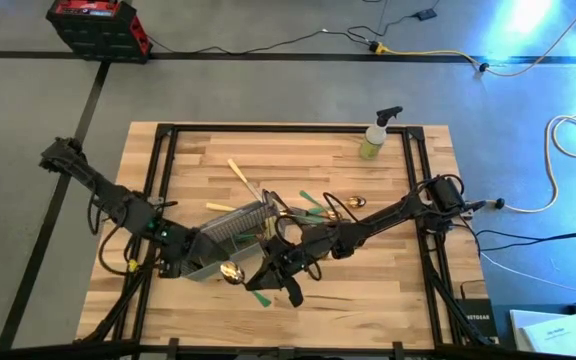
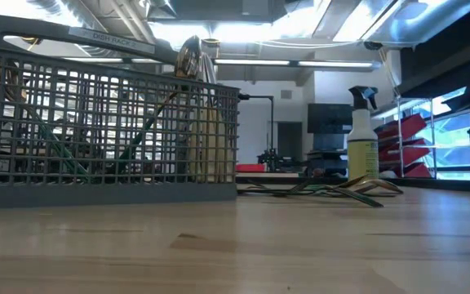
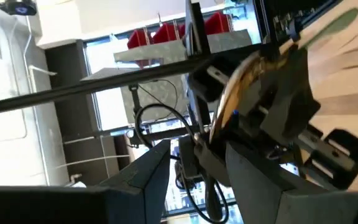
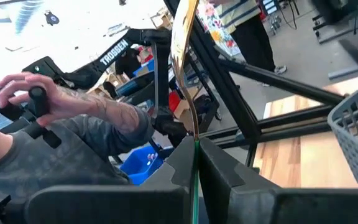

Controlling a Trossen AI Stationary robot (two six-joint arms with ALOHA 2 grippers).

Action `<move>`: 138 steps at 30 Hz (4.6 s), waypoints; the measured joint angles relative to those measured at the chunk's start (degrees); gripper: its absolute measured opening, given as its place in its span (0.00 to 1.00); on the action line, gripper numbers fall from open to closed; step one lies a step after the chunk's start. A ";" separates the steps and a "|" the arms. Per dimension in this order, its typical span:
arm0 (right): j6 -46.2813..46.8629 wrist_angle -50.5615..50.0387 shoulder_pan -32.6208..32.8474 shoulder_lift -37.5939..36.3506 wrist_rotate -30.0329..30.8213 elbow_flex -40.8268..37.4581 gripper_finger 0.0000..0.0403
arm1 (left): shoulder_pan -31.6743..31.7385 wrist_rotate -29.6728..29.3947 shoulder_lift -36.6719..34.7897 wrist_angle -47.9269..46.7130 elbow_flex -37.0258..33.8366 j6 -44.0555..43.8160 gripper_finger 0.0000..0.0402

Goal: Sort silverware
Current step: Put the spoon into the silverware tray

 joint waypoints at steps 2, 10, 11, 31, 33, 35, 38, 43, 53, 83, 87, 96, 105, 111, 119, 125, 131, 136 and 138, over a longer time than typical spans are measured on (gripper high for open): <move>0.37 -0.06 -0.02 0.00 0.27 0.00 0.00 | -0.40 -0.14 -0.01 -0.19 0.00 -0.70 0.35; 1.04 -0.35 -0.02 0.00 1.02 0.00 0.00 | -0.41 0.21 1.03 -3.35 -0.04 0.59 0.35; 1.06 -0.38 -0.02 0.00 0.98 0.00 0.00 | -0.39 -0.05 1.68 -3.57 -0.08 1.19 0.35; 1.46 -6.03 -0.02 0.00 3.19 -0.02 0.00 | -1.75 -5.26 5.57 -0.10 -0.09 6.83 0.24; 1.46 -5.69 -0.02 0.00 3.25 -0.02 0.00 | -2.18 -5.34 5.57 -0.14 -0.09 6.11 0.19; 1.44 -5.30 0.02 0.00 3.34 -0.02 0.00 | -2.40 -5.45 5.56 -0.57 -0.09 5.47 0.15; 1.46 -5.06 0.00 0.00 3.55 -0.02 0.00 | -2.43 -6.00 5.48 -1.30 -0.09 5.12 0.12; 1.93 -4.36 -0.02 0.00 3.71 -0.02 0.00 | -2.43 -6.39 5.48 -1.29 -0.09 5.07 0.10; 3.84 -3.64 -0.04 0.00 3.71 -0.02 0.00 | -2.43 -6.44 5.48 -1.30 -0.09 5.16 0.10; -0.53 -2.71 -0.13 0.00 1.08 -0.02 0.33 | -2.40 -7.68 5.52 -1.84 -0.09 4.59 0.00; 0.64 -3.30 -1.34 -0.21 -0.01 -0.02 0.46 | -2.40 -7.66 5.52 -1.76 -0.09 4.59 0.00; 1.22 -10.03 -5.39 -2.38 -0.31 0.02 0.72 | -2.40 -7.86 5.52 -1.76 -0.09 5.01 0.00; 1.96 -18.86 -10.42 -7.40 -6.75 0.02 0.89 | -2.43 -9.64 5.48 -9.55 4.66 4.51 0.00; -2.27 -31.33 -11.32 -12.81 -2.54 0.04 0.97 | -2.40 -10.14 5.48 -18.92 9.36 3.10 0.00; -3.90 -42.17 -10.37 -16.20 6.18 0.02 0.99 | -0.31 -12.02 5.59 -30.30 17.95 2.33 0.00; 0.80 -52.18 -6.76 -16.15 12.84 0.00 0.99 | 4.13 -12.81 6.31 -38.45 23.91 3.20 0.00; 4.88 -55.94 -0.95 -16.15 19.72 0.00 0.99 | 8.88 -13.99 10.44 -48.32 28.35 3.31 0.00; 6.75 -58.91 2.61 -16.13 27.98 0.00 0.99 | 10.57 -16.14 14.00 -53.28 31.92 4.73 0.00; 7.12 -60.53 3.67 -16.13 31.33 0.00 0.99 | 10.94 -16.29 14.81 -55.87 33.89 3.45 0.00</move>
